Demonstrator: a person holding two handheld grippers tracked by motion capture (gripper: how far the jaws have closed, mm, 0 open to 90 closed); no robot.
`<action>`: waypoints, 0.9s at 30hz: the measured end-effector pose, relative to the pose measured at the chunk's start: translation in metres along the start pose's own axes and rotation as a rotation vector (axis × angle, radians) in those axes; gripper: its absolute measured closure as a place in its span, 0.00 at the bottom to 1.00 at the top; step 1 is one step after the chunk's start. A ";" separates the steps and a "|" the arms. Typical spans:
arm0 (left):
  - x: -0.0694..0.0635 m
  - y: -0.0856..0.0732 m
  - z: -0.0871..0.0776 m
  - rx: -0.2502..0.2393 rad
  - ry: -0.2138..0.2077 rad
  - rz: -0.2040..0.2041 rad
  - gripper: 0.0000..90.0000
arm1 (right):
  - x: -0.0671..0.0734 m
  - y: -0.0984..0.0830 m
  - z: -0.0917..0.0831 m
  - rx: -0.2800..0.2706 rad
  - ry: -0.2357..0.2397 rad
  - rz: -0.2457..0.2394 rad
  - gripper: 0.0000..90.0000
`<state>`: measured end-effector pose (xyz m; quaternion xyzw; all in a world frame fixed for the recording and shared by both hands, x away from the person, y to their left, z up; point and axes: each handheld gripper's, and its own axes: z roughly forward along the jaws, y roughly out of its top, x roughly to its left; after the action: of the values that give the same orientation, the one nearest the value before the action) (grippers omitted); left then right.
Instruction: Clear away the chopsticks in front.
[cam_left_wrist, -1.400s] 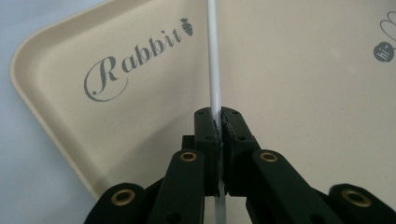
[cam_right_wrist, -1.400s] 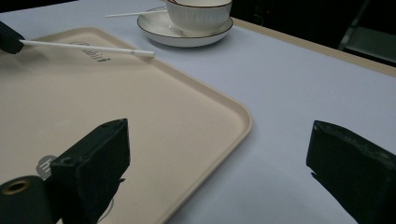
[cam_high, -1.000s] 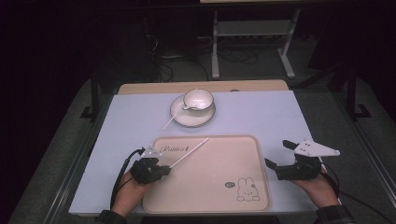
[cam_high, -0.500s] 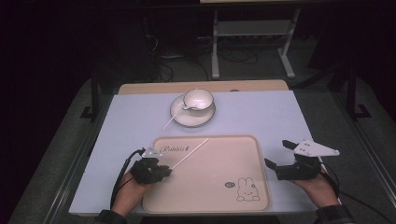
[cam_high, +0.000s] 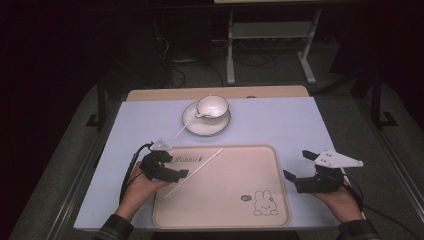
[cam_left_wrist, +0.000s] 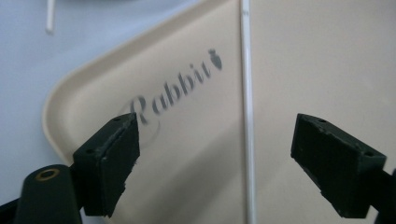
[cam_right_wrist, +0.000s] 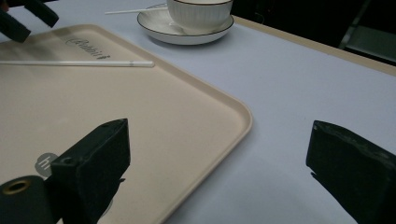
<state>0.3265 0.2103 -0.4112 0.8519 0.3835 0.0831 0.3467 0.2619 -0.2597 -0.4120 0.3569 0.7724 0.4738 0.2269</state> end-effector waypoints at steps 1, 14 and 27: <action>0.003 0.005 0.001 -0.004 -0.001 0.001 0.16 | 0.000 0.000 0.000 -0.001 0.000 0.000 0.06; 0.046 0.073 0.023 -0.045 0.024 0.035 0.19 | -0.001 0.000 -0.001 -0.008 0.000 0.005 0.06; 0.086 0.114 0.067 -0.041 0.140 0.031 0.58 | -0.001 0.000 -0.002 -0.012 0.007 0.003 0.06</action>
<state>0.4813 0.1827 -0.3974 0.8427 0.3918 0.1557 0.3349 0.2614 -0.2616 -0.4115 0.3549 0.7700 0.4800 0.2254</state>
